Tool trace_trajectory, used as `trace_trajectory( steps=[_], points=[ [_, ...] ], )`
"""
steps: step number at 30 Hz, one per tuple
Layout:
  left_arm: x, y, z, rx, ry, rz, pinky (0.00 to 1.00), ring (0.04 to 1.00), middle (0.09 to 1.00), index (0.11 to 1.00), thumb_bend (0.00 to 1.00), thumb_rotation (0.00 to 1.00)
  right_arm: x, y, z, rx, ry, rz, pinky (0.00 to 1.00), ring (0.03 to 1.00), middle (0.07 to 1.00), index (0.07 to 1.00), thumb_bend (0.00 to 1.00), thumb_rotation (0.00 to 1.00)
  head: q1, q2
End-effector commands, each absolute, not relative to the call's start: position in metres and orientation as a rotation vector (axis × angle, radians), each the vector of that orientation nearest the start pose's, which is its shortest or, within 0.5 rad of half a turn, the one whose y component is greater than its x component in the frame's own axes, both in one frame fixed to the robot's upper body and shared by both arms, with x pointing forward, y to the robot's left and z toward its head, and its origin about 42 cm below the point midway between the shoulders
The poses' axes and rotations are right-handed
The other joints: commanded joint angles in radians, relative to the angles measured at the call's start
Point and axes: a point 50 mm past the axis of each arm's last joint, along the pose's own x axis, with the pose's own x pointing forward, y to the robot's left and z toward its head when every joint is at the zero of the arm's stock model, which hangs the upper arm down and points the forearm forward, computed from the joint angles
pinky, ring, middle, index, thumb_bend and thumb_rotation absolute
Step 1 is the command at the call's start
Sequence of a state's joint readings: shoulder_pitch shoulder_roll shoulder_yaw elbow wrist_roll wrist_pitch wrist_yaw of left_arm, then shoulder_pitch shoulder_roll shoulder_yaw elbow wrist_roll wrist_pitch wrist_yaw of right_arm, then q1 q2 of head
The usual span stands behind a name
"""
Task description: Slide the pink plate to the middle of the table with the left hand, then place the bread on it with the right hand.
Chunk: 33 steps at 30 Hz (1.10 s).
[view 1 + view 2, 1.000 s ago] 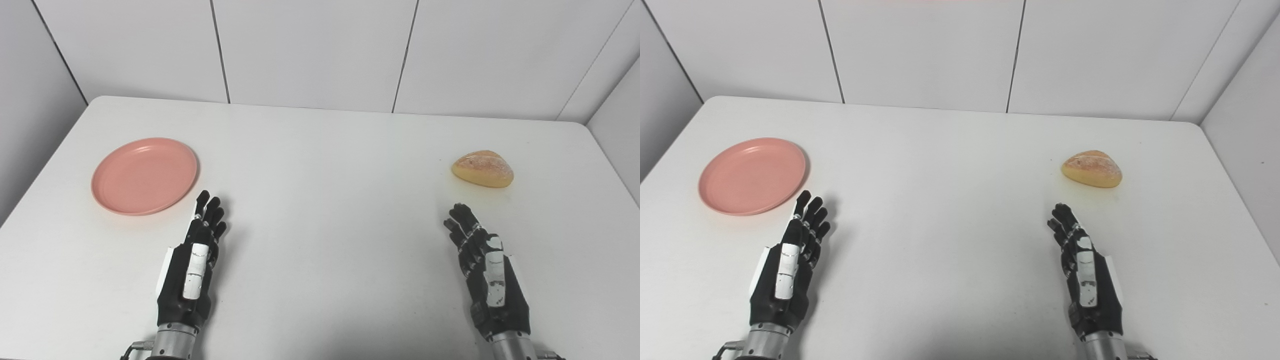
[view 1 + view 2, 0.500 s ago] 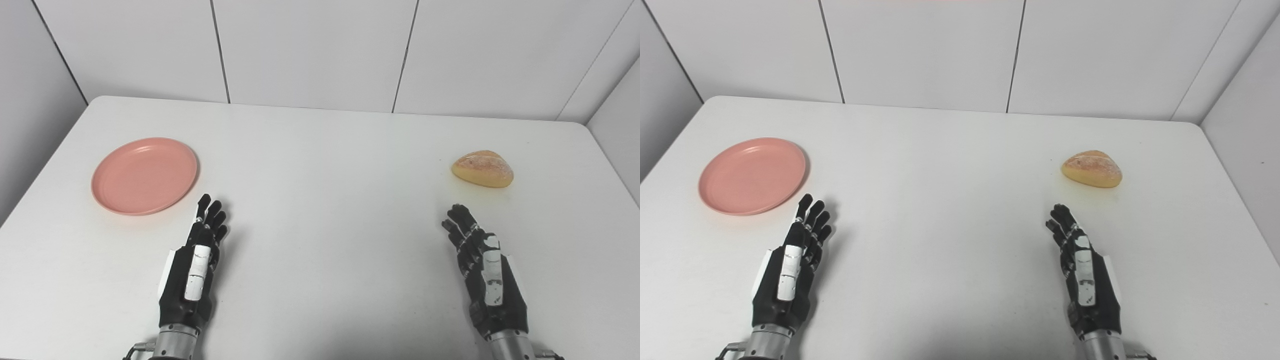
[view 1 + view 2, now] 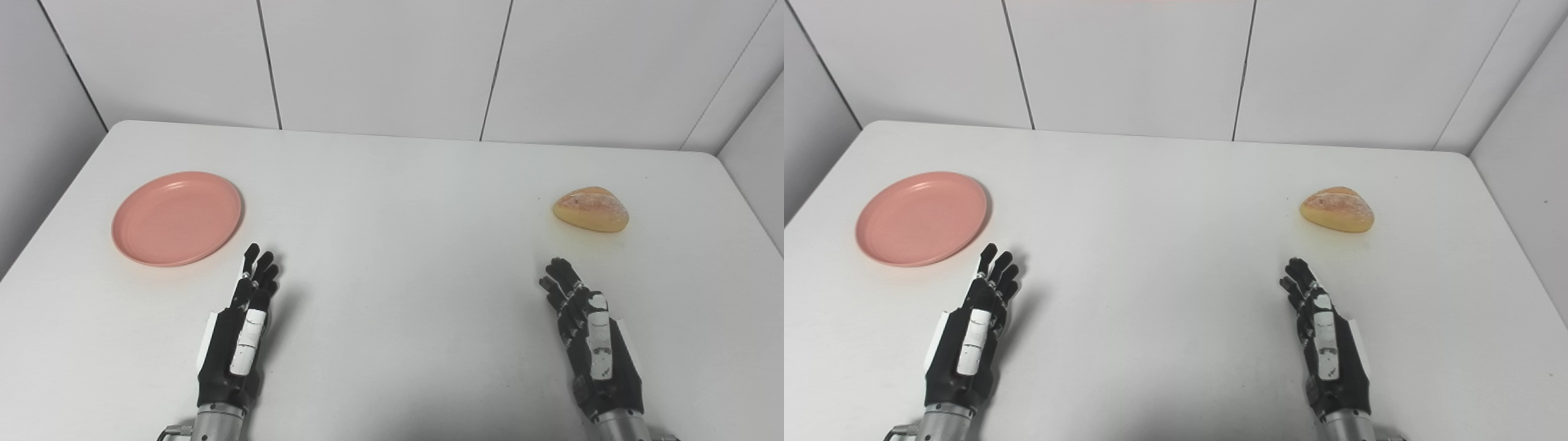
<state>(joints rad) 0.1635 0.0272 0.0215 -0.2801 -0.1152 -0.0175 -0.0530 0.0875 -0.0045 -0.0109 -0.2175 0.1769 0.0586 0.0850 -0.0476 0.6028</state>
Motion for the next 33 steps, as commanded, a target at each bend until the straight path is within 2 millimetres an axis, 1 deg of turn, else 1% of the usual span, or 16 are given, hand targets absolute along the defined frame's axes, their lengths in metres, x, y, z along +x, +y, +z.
trace_trajectory(
  steps=[1,5,10,11,18,22,25,28,29,30,31,33],
  points=[
    [0.226,0.232,0.141,-0.055,-0.197,-0.011,1.00,0.980,0.984,1.000,0.84,0.84,0.258,-0.216,0.144,0.162,-0.176,0.076,1.00,0.918,0.921,0.885,0.86,0.99,0.002,0.001],
    [0.225,0.232,0.143,-0.047,-0.200,-0.002,1.00,0.982,0.982,1.000,0.84,0.85,0.257,-0.216,0.145,0.156,-0.183,0.077,0.99,0.921,0.921,0.887,0.86,0.99,0.001,0.001],
    [0.223,0.233,0.144,-0.049,-0.198,0.023,1.00,0.993,0.986,1.000,0.80,0.86,0.255,-0.215,0.147,0.155,-0.187,0.079,1.00,0.936,0.927,0.893,0.86,1.00,0.002,0.002],
    [0.222,0.233,0.144,-0.046,-0.195,0.024,1.00,0.997,0.990,1.000,0.80,0.87,0.254,-0.215,0.147,0.154,-0.188,0.079,1.00,0.940,0.931,0.896,0.86,0.99,0.002,0.001],
    [0.221,0.234,0.142,-0.053,-0.189,0.025,1.00,0.995,0.994,1.000,0.78,0.87,0.253,-0.215,0.145,0.140,-0.189,0.058,1.00,0.966,0.971,0.910,0.86,0.99,-0.002,-0.013],
    [0.221,0.232,0.141,-0.047,-0.191,0.014,1.00,1.000,1.000,1.000,0.78,0.88,0.254,-0.216,0.144,0.148,-0.184,0.066,1.00,0.963,0.966,0.907,0.86,0.99,0.001,-0.022],
    [0.221,0.229,0.139,-0.044,-0.189,0.010,1.00,0.997,0.998,1.000,0.78,0.88,0.254,-0.219,0.141,0.142,-0.182,0.076,1.00,0.961,0.964,0.908,0.85,1.00,0.019,-0.048],
    [0.221,0.226,0.136,-0.040,-0.191,0.004,1.00,0.995,0.996,1.000,0.80,0.88,0.254,-0.222,0.138,0.131,-0.176,0.079,1.00,0.950,0.964,0.910,0.85,1.00,0.042,-0.065],
    [0.222,0.225,0.134,-0.039,-0.191,0.003,1.00,0.994,0.997,1.000,0.81,0.88,0.254,-0.224,0.136,0.126,-0.175,0.082,1.00,0.947,0.965,0.912,0.84,1.00,0.061,-0.082],
    [0.222,0.223,0.133,-0.038,-0.192,0.004,1.00,0.988,0.994,1.000,0.81,0.87,0.254,-0.226,0.134,0.123,-0.174,0.084,1.00,0.946,0.965,0.914,0.84,1.00,0.065,-0.086],
    [0.223,0.221,0.131,-0.038,-0.191,0.004,1.00,0.987,0.993,1.000,0.81,0.87,0.254,-0.228,0.132,0.121,-0.173,0.084,1.00,0.946,0.965,0.915,0.84,1.00,0.084,-0.105],
    [0.223,0.218,0.127,-0.036,-0.190,0.006,1.00,0.983,0.991,1.000,0.80,0.87,0.254,-0.230,0.129,0.123,-0.173,0.082,1.00,0.946,0.964,0.917,0.84,1.00,0.090,-0.111]
  ],
)
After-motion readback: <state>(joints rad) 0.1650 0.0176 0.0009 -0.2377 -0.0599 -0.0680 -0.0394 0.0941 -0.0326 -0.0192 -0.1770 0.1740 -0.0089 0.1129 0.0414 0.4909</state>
